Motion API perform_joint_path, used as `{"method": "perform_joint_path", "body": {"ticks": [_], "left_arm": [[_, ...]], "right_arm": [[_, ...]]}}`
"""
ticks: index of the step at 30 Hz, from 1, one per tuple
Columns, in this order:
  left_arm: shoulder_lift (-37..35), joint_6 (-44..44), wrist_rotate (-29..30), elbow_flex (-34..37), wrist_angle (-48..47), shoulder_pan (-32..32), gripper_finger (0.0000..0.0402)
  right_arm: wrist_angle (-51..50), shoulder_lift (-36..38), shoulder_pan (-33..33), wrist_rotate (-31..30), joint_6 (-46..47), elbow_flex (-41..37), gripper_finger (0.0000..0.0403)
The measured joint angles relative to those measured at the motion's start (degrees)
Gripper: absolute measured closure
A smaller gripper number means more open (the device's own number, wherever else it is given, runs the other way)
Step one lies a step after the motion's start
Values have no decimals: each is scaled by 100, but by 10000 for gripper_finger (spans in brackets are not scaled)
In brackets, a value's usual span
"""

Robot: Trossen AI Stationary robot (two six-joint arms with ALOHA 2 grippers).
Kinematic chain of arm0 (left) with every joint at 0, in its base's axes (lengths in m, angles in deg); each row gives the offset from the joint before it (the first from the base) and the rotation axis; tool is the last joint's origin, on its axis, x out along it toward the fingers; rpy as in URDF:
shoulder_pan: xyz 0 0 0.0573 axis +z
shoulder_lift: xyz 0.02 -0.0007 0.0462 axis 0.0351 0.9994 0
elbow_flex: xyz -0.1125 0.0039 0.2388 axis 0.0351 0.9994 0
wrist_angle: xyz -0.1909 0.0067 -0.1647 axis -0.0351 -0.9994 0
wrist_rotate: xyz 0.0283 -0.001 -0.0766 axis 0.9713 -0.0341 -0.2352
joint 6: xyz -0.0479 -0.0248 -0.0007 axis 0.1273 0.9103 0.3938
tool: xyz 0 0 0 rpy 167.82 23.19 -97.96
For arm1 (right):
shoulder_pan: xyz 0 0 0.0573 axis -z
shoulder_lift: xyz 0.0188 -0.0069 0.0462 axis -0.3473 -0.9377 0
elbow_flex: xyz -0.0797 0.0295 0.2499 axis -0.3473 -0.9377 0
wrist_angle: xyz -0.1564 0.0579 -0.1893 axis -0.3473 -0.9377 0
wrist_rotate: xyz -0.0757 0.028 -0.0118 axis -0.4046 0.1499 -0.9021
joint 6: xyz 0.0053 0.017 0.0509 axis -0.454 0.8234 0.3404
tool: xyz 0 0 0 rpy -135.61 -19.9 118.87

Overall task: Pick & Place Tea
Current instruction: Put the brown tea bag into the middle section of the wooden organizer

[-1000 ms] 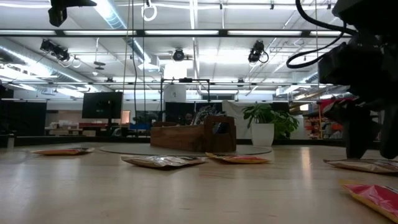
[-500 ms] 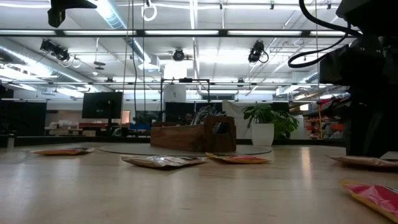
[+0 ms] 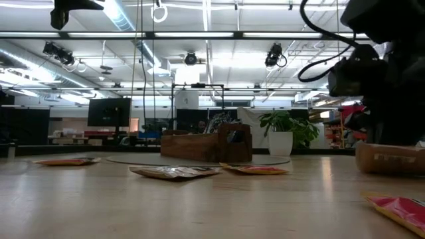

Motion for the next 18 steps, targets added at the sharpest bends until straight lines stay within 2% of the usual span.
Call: {"method": "perform_joint_path", "body": {"ticks": [6,9,18], "left_arm": [[57,184,-2,0,16,1,319],[173,254,-42,0,19,1,319],[852,871,-348,0,35,-2,319]], "right_arm": [[-1081,-12,163,-456,-379,821,402],[-1551,-11,254,-497,-613,1130,402],[-2685,-2,562,-1164,-1231,2126,403]]}}
